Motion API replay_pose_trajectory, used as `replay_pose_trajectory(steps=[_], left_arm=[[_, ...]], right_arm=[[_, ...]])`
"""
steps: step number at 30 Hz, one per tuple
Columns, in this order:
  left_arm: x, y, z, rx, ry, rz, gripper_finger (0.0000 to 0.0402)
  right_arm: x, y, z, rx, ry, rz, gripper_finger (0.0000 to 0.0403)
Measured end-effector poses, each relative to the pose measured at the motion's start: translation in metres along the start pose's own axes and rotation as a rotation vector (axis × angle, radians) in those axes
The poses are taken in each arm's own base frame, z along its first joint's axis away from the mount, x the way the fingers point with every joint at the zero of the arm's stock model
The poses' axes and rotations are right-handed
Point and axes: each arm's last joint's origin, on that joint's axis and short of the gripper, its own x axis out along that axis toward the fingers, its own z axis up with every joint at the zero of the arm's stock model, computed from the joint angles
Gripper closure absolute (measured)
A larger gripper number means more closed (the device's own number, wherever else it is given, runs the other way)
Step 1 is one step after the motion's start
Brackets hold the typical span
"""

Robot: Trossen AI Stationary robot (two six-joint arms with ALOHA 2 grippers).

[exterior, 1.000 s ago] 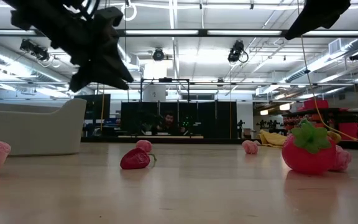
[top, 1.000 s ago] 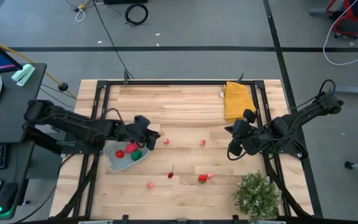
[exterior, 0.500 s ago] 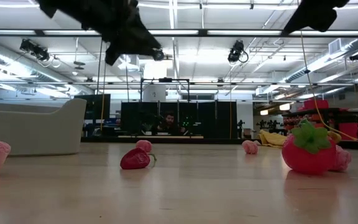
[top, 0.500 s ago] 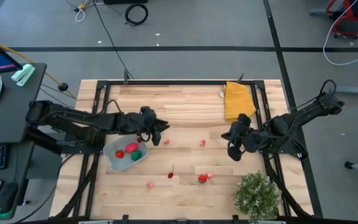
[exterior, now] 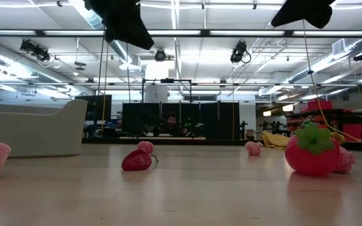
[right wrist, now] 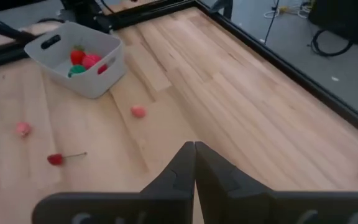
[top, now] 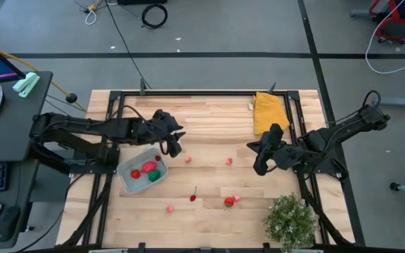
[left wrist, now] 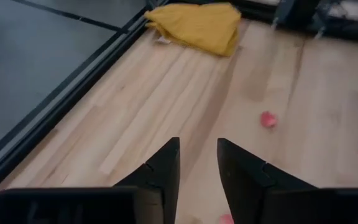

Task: Pick and placing Produce into tupperware
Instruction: Put the red strawberry into the gray bin

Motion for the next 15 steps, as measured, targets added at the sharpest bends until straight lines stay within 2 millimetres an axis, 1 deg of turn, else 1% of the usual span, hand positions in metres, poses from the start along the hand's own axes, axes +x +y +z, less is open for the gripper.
replay_pose_trajectory(steps=[3,8,13,15], left_arm=[[0.0007,0.002,-0.0016,-0.003,0.018,0.014,0.0279],[0.0007,0.0018,-0.0013,-0.015,0.014,0.012,0.0272],[0.0007,0.0019,-0.0017,-0.013,0.017,0.013,0.0275],[0.0007,0.0019,-0.0017,-0.013,0.017,0.013,0.0278]], right_arm=[[0.0,0.0003,0.0005,-0.032,-0.004,0.003,0.0385],[0.0005,0.0016,0.0033,-0.018,-0.028,0.012,0.0385],[0.0025,0.0004,0.0076,-0.078,-0.062,-0.008,0.0385],[0.0028,0.0005,0.0076,-0.043,-0.058,-0.003,0.0385]])
